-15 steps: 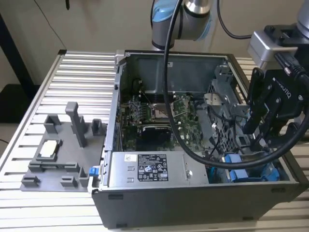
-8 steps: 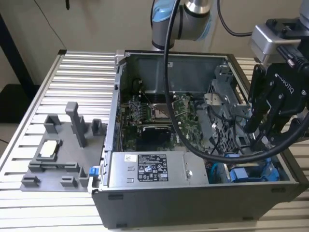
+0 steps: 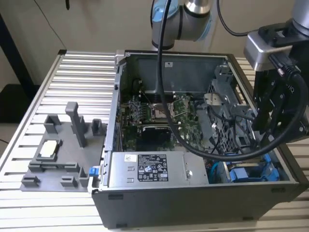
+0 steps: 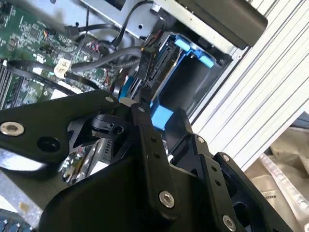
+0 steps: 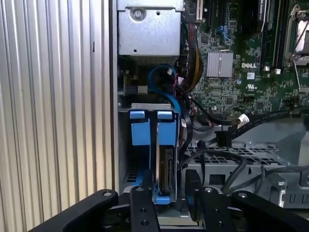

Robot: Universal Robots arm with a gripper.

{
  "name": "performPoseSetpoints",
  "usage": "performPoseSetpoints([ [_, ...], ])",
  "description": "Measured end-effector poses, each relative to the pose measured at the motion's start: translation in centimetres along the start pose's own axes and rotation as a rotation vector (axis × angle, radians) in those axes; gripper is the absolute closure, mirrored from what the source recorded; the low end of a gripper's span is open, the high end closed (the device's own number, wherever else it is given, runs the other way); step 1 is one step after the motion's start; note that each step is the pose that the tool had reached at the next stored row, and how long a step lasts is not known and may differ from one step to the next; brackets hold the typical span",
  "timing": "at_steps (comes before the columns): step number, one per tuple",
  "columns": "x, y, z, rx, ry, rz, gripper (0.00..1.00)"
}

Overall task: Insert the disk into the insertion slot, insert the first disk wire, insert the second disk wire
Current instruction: 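Insert the disk into the insertion slot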

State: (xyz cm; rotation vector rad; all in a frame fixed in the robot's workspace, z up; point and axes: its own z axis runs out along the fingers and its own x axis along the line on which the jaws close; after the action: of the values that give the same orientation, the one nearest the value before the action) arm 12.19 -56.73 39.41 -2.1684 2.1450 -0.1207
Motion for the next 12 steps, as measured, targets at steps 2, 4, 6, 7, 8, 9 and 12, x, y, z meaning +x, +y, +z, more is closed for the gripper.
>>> performPoseSetpoints([
  [2, -0.04, 0.13, -0.02, 0.0360, -0.0035, 0.000, 0.60],
  [4, -0.13, 0.28, -0.02, 0.0639, -0.0062, 0.000, 0.60],
  [6, -0.35, 0.36, 0.00, 0.0697, -0.0075, -0.005, 0.60],
  [7, -0.51, 0.37, 0.01, 0.0706, -0.0082, -0.010, 0.60],
  [8, -0.68, 0.40, 0.03, 0.0721, -0.0087, -0.014, 0.60],
  [9, -0.86, 0.41, 0.09, 0.0756, -0.0094, -0.018, 0.60],
  [12, -1.16, 0.43, 0.24, 0.1018, -0.0106, -0.030, 0.60],
])
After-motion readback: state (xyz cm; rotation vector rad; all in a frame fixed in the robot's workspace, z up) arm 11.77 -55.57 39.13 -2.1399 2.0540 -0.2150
